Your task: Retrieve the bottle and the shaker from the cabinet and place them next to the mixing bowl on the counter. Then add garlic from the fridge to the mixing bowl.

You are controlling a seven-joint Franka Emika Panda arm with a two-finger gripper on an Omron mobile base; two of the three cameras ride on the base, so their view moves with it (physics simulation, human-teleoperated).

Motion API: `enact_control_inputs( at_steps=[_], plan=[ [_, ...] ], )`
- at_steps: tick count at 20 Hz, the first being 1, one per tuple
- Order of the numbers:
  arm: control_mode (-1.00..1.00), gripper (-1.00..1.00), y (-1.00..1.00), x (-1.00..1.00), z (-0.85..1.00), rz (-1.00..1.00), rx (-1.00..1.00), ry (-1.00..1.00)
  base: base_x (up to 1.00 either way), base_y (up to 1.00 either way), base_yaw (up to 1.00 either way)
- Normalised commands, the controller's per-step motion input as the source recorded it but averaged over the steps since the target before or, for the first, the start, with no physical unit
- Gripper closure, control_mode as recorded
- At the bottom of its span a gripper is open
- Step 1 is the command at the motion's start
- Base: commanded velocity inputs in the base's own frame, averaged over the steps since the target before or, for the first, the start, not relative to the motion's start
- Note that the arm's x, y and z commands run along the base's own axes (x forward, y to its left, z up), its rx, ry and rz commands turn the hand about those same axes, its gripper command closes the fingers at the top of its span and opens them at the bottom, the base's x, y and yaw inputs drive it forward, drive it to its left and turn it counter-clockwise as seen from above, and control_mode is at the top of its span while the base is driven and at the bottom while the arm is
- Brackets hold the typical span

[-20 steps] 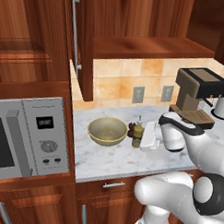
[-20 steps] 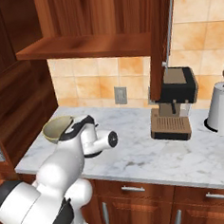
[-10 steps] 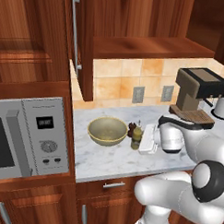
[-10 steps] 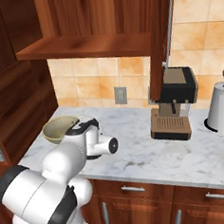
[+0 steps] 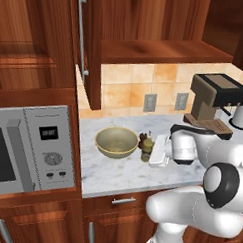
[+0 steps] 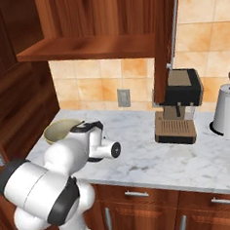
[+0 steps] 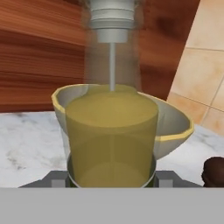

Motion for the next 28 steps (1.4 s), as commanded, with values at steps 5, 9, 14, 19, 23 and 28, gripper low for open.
enact_control_inputs(
  at_steps=[5,9,14,19,23,28],
  plan=[
    [-1.00,1.00,0.00,0.20,-0.11,-0.01,0.00,0.00,0.00,0.00,0.00],
    [-1.00,1.00,0.00,0.16,-0.31,-0.01,0.00,0.00,0.00,0.00,0.00],
    [-1.00,1.00,0.00,0.17,-0.17,-0.01,0.00,0.00,0.00,0.00,0.00],
    [-1.00,1.00,0.00,0.15,-0.07,-0.02,0.00,0.00,0.00,0.00,0.00],
    [-1.00,1.00,0.00,0.00,0.00,0.00,0.00,0.00,0.00,0.00,0.00],
    [-1.00,-1.00,0.00,0.00,0.00,0.00,0.00,0.00,0.00,0.00,0.00]
  ],
)
